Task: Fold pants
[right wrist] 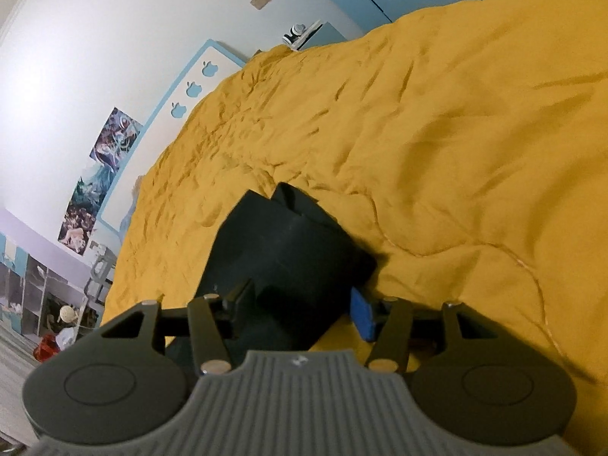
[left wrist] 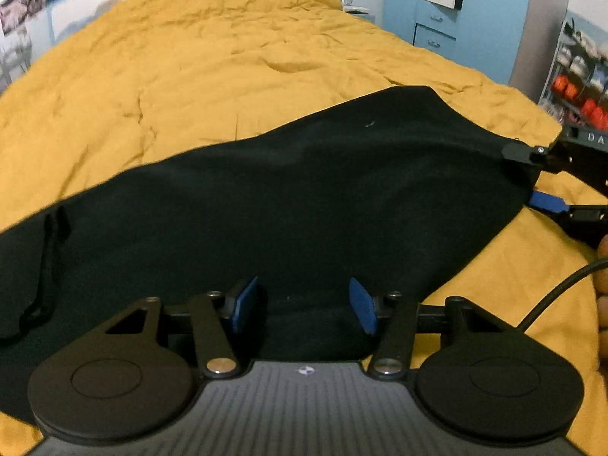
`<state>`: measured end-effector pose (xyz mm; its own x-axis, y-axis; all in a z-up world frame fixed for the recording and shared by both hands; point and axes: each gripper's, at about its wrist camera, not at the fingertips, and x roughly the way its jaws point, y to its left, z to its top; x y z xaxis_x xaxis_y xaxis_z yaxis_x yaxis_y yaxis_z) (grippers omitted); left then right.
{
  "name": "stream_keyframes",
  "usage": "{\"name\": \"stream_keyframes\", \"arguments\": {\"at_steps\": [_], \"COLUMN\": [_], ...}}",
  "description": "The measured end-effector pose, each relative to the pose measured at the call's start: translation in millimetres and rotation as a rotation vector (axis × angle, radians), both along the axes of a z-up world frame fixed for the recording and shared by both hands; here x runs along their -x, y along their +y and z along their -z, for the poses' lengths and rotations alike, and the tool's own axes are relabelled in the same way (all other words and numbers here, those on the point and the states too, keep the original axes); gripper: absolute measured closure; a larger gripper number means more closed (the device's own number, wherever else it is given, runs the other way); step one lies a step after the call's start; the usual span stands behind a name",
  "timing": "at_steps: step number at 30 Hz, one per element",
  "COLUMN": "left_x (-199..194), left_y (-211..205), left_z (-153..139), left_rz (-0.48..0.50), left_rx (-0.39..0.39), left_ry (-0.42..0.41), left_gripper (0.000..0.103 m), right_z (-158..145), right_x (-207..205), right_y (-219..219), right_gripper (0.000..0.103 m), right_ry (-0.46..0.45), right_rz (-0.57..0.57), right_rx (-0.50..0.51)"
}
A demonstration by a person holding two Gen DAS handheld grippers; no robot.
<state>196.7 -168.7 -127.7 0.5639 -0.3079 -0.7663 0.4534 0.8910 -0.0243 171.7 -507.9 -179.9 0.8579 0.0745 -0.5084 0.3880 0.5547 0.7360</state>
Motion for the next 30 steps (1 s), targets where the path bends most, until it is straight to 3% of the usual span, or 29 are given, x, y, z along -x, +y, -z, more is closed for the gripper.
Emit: {"name": "stream_keyframes", "arguments": {"at_steps": [4,10,13,14,16,17,24,27,30], "left_x": [3,6,5,5,5,6,6,7,5], "left_y": [-1,2,4,4,6,6,5,6,9], "left_z": [2,1,1,1,1,1,2,2,3], "left_rz": [0.004,-0.023,-0.024,-0.024,-0.025,-0.025,-0.030,-0.033,-0.036], "left_rx": [0.010,0.044,0.055,0.059,0.062,0.062,0.061,0.068,0.089], "left_ry": [-0.007,-0.007,-0.005,-0.003,-0.002,-0.002,-0.005,-0.003,0.010], "left_gripper": [0.038,0.038,0.038,0.038,0.038,0.038,0.037,0.037,0.037], "right_z": [2,-12,-20,-19,-10,-5,8,7,-8], "right_x": [2,12,14,13,10,11,5,-4,-4], "right_y": [-1,0,4,5,3,2,-11,-15,-10], "right_gripper": [0.079,0.092,0.093,0.092,0.080,0.080,0.067,0.084,0.091], "right_ry": [-0.001,-0.058,-0.082,-0.044,0.038,0.049,-0.013,-0.034,-0.074], "right_rz": [0.028,0.057,0.065,0.078,0.108,0.125,0.188,0.171,0.138], "right_rx": [-0.013,0.002,0.014,0.009,-0.046,-0.079,-0.240,-0.253,-0.179]}}
